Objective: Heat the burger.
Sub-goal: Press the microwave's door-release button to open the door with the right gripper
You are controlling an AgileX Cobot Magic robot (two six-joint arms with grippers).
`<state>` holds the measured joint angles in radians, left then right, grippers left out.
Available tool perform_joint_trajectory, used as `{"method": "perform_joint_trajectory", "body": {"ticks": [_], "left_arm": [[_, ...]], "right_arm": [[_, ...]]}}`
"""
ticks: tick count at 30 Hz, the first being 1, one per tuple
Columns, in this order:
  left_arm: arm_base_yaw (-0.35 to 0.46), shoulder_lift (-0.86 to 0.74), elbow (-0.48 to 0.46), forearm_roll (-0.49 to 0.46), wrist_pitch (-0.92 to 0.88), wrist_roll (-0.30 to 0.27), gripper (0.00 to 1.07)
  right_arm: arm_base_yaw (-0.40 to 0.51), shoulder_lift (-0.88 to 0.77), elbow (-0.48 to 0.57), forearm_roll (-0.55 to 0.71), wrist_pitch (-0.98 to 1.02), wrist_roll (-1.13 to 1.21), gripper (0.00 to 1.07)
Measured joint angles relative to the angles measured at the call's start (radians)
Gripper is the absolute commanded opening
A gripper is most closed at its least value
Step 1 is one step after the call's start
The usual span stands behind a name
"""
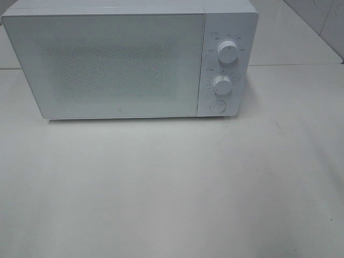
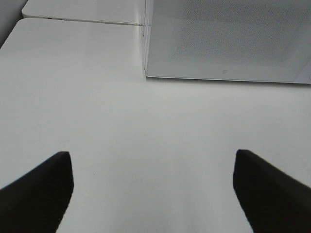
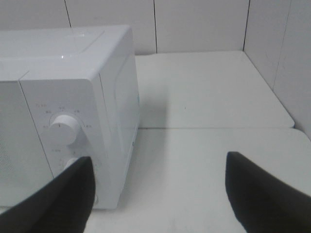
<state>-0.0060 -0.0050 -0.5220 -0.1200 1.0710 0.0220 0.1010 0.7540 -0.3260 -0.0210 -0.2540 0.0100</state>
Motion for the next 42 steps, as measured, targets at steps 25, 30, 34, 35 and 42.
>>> {"method": "perform_joint_trajectory", "body": {"ticks": [25, 30, 34, 35, 42], "left_arm": [[0.0, 0.0, 0.0, 0.0, 0.0, 0.0, 0.82], [0.0, 0.0, 0.0, 0.0, 0.0, 0.0, 0.82], [0.0, 0.0, 0.0, 0.0, 0.0, 0.0, 0.82], [0.0, 0.0, 0.0, 0.0, 0.0, 0.0, 0.82], [0.0, 0.0, 0.0, 0.0, 0.0, 0.0, 0.82]], "right_arm": [[0.045, 0.635, 0.154, 0.119, -0.832, -0.017, 0.72], [0.188, 0.723, 0.156, 0.261, -0.919, -0.115, 0.72], [0.345, 0.817, 0.155, 0.431, -0.946, -0.183, 0.72], [0.394, 0.846, 0.148, 0.492, -0.946, -0.19, 0.72], [0.535, 0.921, 0.092, 0.605, -0.946, -0.194, 0.72]]}}
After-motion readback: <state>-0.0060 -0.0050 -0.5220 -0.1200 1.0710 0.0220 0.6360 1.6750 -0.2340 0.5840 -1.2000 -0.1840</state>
